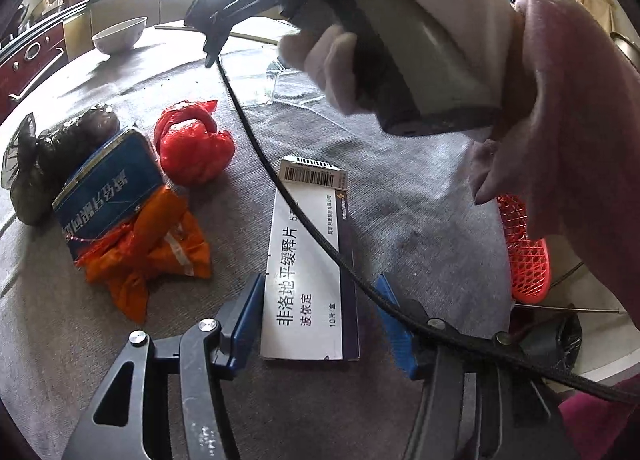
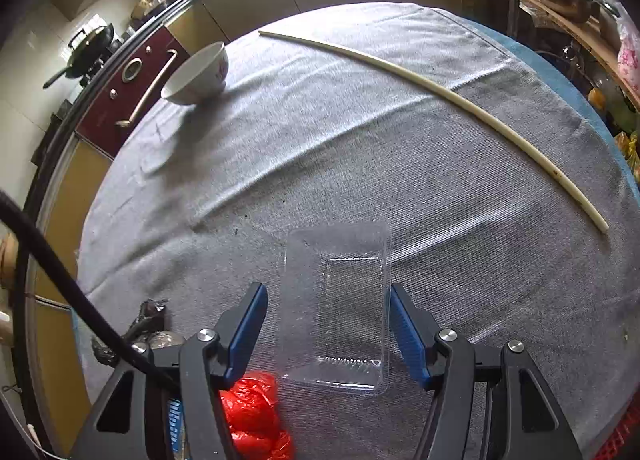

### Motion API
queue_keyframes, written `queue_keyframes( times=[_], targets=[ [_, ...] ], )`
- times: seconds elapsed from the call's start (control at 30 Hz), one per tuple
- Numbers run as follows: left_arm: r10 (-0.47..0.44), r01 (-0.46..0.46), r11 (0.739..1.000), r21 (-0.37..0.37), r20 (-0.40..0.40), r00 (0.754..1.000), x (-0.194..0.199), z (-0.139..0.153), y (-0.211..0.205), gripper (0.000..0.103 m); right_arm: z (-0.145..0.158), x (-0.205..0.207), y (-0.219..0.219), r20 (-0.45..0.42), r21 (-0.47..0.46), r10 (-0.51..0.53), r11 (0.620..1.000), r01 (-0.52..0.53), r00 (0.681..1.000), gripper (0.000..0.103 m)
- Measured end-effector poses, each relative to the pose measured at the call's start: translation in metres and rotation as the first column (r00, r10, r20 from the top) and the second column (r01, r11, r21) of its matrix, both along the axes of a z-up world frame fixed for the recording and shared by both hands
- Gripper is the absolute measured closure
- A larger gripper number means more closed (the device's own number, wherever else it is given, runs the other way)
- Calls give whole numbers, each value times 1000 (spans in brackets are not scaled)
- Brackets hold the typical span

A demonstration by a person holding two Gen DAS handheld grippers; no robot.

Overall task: Collect trash
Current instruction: 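Lift the clear tray toward the basket with the right tool while the left tool grasps the white medicine box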

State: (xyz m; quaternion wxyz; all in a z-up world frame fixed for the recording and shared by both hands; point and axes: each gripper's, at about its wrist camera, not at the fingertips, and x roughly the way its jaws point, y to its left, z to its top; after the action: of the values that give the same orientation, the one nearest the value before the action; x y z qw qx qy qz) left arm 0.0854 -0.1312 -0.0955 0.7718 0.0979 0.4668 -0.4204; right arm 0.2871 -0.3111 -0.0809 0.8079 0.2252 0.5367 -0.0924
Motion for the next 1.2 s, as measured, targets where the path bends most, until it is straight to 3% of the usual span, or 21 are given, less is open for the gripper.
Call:
queue_keyframes(
  times=[0.13,0.2,0.33,0.57,0.67,0.9,1.07,1.2],
  targets=[
    [-3,3,1000,-1,6,1000,0,0,-6,44,-16,9,13,-62,-73,63,995,-67,996,38],
    [2,-2,1000,-10,0,1000,1,0,-8,44,-12,6,16,-18,-126,66,990,-67,998,38],
    [15,-15,1000,-17,5,1000,5,3,-4,56,-8,-2,8,42,-100,55,994,-51,998,48],
    [13,-13,999,-30,-16,1000,1,6,5,55,10,-41,-21,113,-53,58,997,-52,992,48],
    [8,-9,999,-36,-33,999,-3,6,11,41,19,-72,-38,140,-12,50,999,-49,989,48],
    [22,-23,999,-47,-18,1000,-4,14,22,36,44,-166,-89,229,12,3,1000,-5,974,48],
    [6,-5,999,-54,23,1000,-9,25,25,30,61,-252,-133,290,-60,-110,989,133,951,48],
    [15,-15,1000,-2,41,999,-12,24,26,28,67,-313,-181,319,-39,-257,958,283,912,48]
  ],
)
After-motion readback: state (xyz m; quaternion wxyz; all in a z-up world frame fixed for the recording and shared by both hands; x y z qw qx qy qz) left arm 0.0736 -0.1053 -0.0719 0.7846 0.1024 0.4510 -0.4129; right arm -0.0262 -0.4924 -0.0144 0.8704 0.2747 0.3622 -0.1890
